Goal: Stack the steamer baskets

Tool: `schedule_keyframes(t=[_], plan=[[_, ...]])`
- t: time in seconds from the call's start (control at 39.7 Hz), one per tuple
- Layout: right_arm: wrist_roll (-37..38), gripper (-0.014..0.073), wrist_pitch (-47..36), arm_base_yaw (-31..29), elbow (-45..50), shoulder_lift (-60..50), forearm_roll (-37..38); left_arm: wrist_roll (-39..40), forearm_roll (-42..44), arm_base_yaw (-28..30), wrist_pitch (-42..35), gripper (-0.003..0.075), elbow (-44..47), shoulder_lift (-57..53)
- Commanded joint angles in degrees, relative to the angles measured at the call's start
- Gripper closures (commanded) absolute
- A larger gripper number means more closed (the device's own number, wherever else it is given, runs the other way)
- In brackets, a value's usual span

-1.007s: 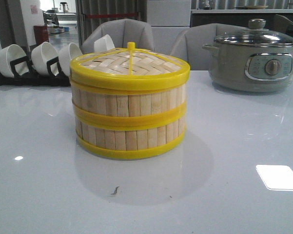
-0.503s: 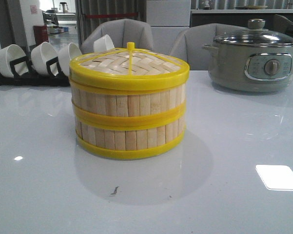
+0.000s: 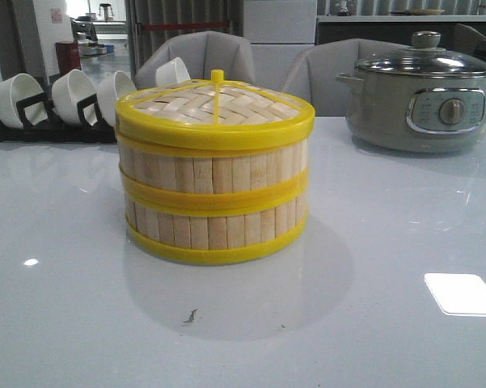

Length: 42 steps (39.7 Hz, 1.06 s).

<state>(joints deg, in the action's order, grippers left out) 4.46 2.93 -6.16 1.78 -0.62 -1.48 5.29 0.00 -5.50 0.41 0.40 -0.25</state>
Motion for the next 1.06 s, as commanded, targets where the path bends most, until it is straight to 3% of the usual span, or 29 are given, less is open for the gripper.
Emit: schedule_keyframes(t=[0.0,1.03], plan=[[-3.0,0.0547,-4.1,0.0,-0.9,-1.1,-2.0,0.1,0.0,0.0,-4.4,0.0635,0.0,-0.9],[-4.5,0.0547,-3.7,0.0,-0.9,-1.1,-2.0,0.1,0.0,0.0,-4.4,0.0635,0.0,-0.9]])
